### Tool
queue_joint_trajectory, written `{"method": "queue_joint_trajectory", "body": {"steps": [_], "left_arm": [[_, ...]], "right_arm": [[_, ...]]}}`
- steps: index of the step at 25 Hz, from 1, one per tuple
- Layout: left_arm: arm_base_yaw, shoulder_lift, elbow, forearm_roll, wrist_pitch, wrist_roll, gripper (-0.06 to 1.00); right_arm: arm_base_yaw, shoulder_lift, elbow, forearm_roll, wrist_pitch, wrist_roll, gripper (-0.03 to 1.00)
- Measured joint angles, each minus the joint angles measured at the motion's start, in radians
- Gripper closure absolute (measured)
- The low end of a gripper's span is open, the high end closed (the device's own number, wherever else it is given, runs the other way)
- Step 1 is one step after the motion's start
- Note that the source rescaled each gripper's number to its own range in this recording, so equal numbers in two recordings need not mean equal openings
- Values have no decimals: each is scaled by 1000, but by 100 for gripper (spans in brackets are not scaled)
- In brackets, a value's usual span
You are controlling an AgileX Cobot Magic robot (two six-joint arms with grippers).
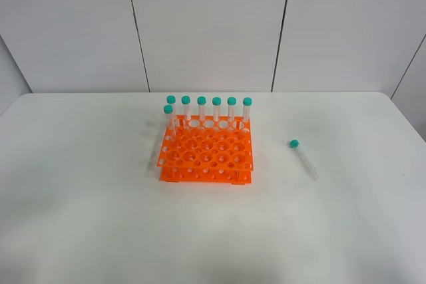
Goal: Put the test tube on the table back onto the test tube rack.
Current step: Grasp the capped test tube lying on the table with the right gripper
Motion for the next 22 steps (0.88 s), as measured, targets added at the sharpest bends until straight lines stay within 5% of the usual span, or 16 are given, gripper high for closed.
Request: {"method": "queue_joint_trajectory", "body": {"steps": [15, 22], "left_arm": [[0, 0, 0, 0, 0, 0, 13], [0, 0, 0, 0, 0, 0, 13]], "right_arm": [[7, 735, -178, 158, -76, -165, 19], [140, 998, -178, 131, -176, -160, 19]]}}
